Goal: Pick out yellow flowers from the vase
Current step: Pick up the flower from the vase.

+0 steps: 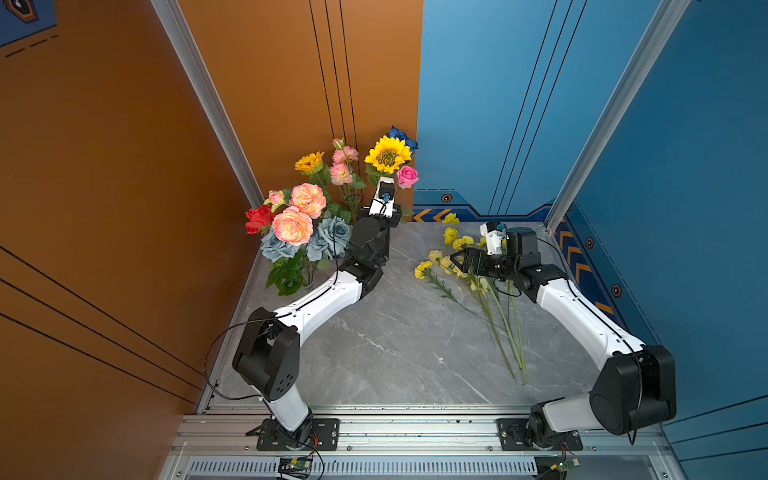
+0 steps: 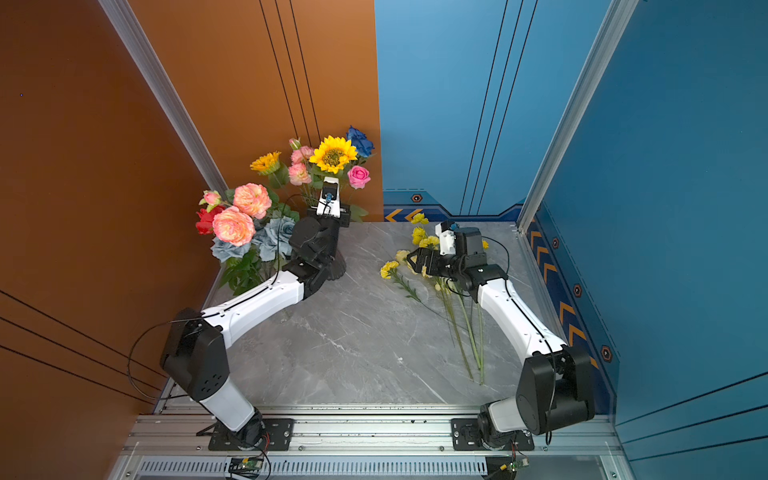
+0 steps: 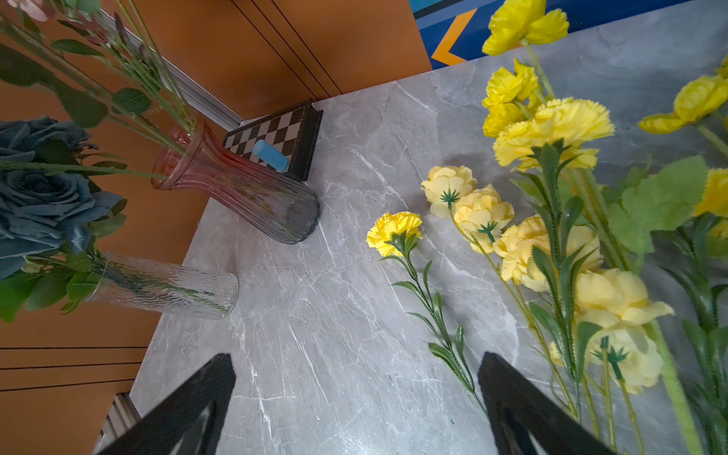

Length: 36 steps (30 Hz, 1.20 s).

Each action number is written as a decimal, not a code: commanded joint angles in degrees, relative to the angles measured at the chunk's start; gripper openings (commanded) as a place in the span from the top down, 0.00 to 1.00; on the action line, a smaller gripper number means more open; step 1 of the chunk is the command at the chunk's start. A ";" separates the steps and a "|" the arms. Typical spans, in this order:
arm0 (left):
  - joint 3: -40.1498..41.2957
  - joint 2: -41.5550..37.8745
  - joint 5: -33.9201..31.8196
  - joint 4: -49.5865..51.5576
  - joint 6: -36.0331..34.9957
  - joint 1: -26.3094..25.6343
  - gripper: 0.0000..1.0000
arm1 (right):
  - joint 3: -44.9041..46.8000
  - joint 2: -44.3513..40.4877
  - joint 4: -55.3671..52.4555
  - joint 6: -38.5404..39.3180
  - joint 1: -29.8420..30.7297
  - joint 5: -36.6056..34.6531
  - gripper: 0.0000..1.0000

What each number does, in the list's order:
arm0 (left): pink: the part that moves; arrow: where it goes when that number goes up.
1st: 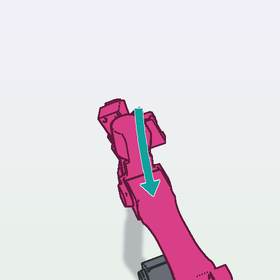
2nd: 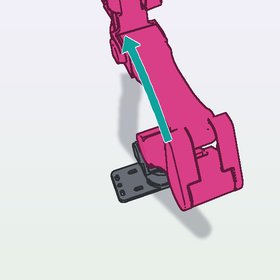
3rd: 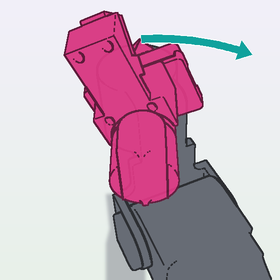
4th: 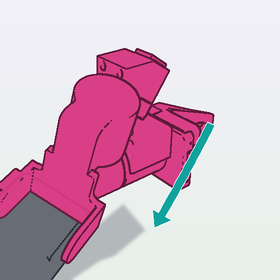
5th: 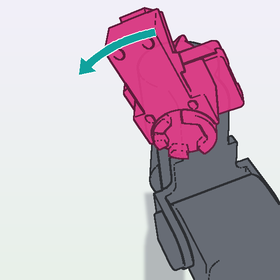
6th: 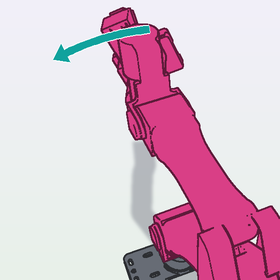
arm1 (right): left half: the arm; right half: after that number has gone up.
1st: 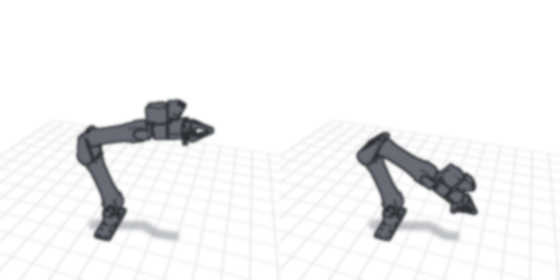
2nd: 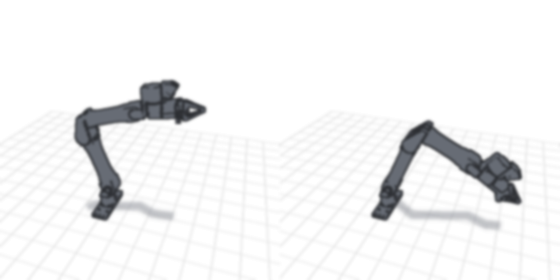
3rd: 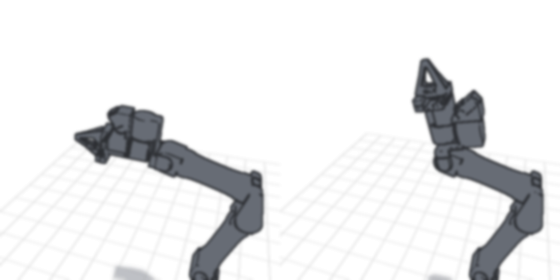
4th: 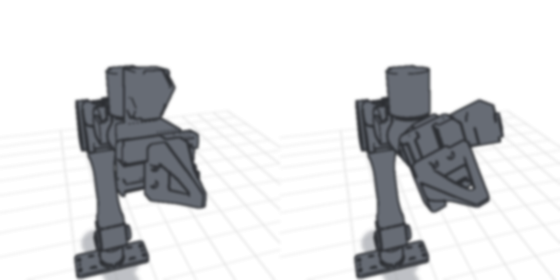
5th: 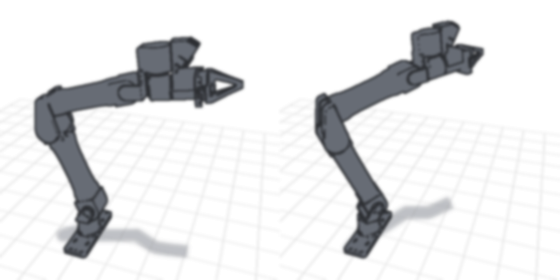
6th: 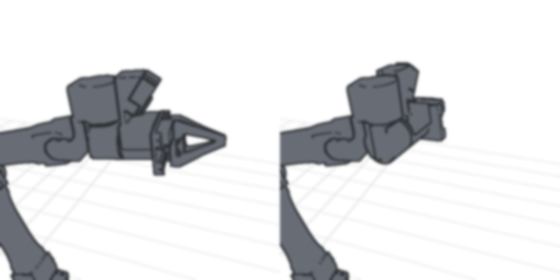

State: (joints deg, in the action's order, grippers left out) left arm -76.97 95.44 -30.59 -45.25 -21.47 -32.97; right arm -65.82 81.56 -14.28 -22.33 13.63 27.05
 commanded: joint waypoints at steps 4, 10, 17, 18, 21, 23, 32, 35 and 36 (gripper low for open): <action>-3.05 -3.18 1.48 -0.80 -1.29 -0.18 1.00 | -2.14 -1.92 1.63 1.88 2.22 1.33 0.00; -4.13 -5.52 2.38 -0.45 0.82 -1.23 1.00 | -1.75 -4.73 4.79 3.65 4.24 1.77 0.00; -6.00 -8.14 3.74 1.84 3.71 -4.14 1.00 | -2.76 -6.85 6.70 7.14 7.97 1.89 0.00; -6.51 -8.41 3.87 2.25 3.72 -4.65 1.00 | -2.97 -7.09 6.93 7.28 8.37 1.87 0.00; -7.80 -9.50 4.54 2.66 3.38 -5.96 1.00 | -3.65 -7.45 7.97 7.30 9.38 1.78 0.00; -8.90 -10.29 4.72 3.33 3.33 -6.76 1.00 | -3.96 -7.83 8.80 7.30 9.96 1.63 0.00; -10.40 -14.78 5.30 6.17 2.19 -9.90 1.00 | -9.44 -9.71 6.48 10.33 13.30 -1.25 0.00; -9.96 -16.66 5.60 8.76 5.34 -10.53 1.00 | -12.75 -10.13 4.44 12.30 14.43 -2.26 0.00; -9.83 -17.22 5.31 9.31 5.39 -11.14 1.00 | -13.86 -10.24 3.95 12.79 14.78 -2.43 0.00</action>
State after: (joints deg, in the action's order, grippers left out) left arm -85.93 80.34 -25.91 -38.04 -18.11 -42.81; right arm -76.05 73.19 -8.49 -12.71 27.46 26.55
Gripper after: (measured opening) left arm 0.060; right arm 0.999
